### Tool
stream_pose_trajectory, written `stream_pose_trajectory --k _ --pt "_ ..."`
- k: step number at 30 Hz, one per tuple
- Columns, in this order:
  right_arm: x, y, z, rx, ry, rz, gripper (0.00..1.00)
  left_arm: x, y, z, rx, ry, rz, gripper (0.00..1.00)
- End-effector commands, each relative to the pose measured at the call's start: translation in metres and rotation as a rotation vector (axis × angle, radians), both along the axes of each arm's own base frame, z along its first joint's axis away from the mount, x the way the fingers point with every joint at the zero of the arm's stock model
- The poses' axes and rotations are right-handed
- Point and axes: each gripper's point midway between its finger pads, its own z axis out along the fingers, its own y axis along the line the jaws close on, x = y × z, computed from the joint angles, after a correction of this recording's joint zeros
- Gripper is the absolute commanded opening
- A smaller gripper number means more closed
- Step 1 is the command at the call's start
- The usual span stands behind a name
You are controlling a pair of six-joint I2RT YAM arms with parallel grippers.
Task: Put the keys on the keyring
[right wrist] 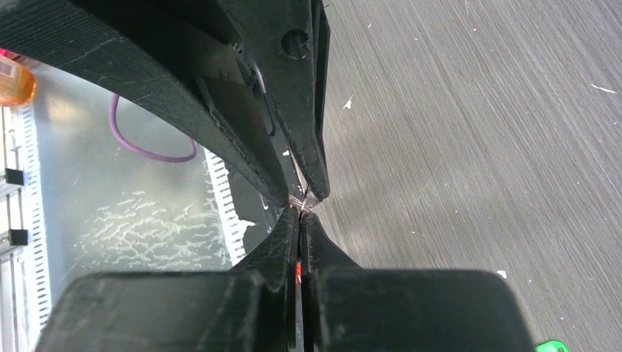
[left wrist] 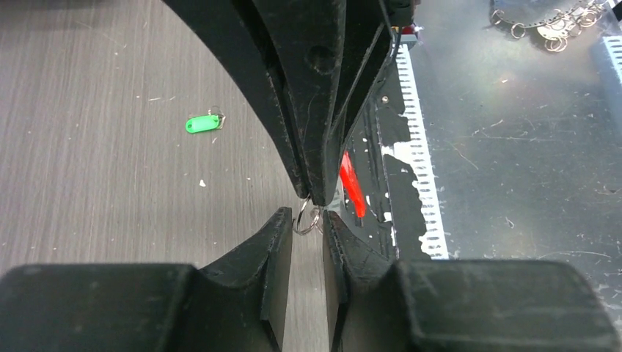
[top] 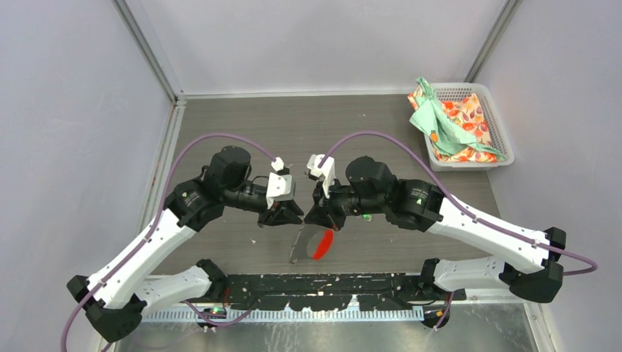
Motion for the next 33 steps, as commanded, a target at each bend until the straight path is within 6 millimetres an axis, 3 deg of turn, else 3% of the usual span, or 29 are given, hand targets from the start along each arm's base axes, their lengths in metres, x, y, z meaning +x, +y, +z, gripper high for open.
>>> stream_pose_trajectory --k 1,7,10,12,19,22,25,33 --pt "0.000 0.008 0.034 0.089 -0.041 0.020 0.01 -0.010 -0.001 0.002 -0.013 0.031 -0.044 0.21" --pt "0.001 0.007 0.041 0.112 -0.053 0.010 0.01 -0.011 0.001 -0.005 0.007 0.029 -0.055 0.01" --pt "0.002 0.006 0.047 0.132 -0.062 0.002 0.01 -0.012 0.003 -0.010 0.021 0.036 -0.055 0.01" --pt "0.001 0.006 0.051 0.148 -0.064 -0.002 0.01 -0.013 0.003 -0.010 0.018 0.040 -0.060 0.11" --pt "0.001 0.005 0.051 0.148 -0.063 -0.003 0.01 -0.007 -0.002 -0.002 -0.001 0.028 -0.036 0.18" --pt "0.001 0.004 0.050 0.148 -0.062 -0.004 0.01 -0.006 -0.001 -0.002 -0.001 0.026 -0.030 0.14" --pt "0.000 0.004 0.049 0.148 -0.060 -0.004 0.01 -0.005 -0.001 -0.001 -0.006 0.021 -0.027 0.01" --pt "0.013 -0.006 0.055 0.166 -0.059 -0.119 0.03 -0.007 0.000 0.008 -0.035 -0.048 -0.057 0.00"
